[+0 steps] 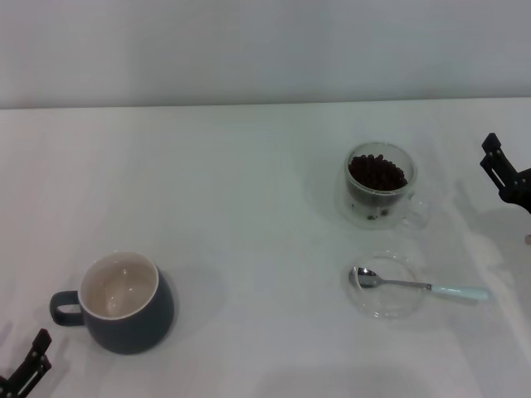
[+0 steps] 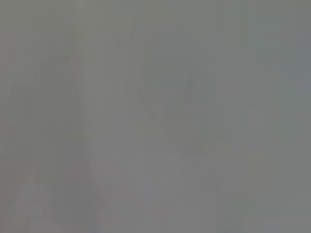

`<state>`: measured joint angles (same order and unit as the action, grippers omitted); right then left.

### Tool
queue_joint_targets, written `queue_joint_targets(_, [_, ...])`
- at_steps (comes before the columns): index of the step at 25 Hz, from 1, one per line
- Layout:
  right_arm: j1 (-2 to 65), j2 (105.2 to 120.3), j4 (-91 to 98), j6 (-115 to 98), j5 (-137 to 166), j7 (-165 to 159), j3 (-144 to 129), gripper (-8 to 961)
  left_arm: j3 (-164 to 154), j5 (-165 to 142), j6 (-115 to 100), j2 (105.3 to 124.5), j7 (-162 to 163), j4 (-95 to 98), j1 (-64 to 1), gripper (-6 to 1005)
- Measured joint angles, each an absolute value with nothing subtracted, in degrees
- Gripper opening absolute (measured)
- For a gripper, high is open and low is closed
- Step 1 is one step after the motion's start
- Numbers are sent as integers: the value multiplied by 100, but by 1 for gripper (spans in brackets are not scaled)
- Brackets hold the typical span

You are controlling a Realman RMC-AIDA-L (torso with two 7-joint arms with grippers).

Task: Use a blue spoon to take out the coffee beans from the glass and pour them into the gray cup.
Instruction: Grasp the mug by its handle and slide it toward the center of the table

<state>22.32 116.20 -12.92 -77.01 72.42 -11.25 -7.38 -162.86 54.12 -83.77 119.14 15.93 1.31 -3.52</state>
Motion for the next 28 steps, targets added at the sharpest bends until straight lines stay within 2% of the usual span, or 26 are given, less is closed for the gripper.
queue_joint_targets(28, [2189, 11619, -1336, -7697, 7242, -1125, -738, 857, -16287, 5327, -7781, 11940, 1552, 193, -825, 773])
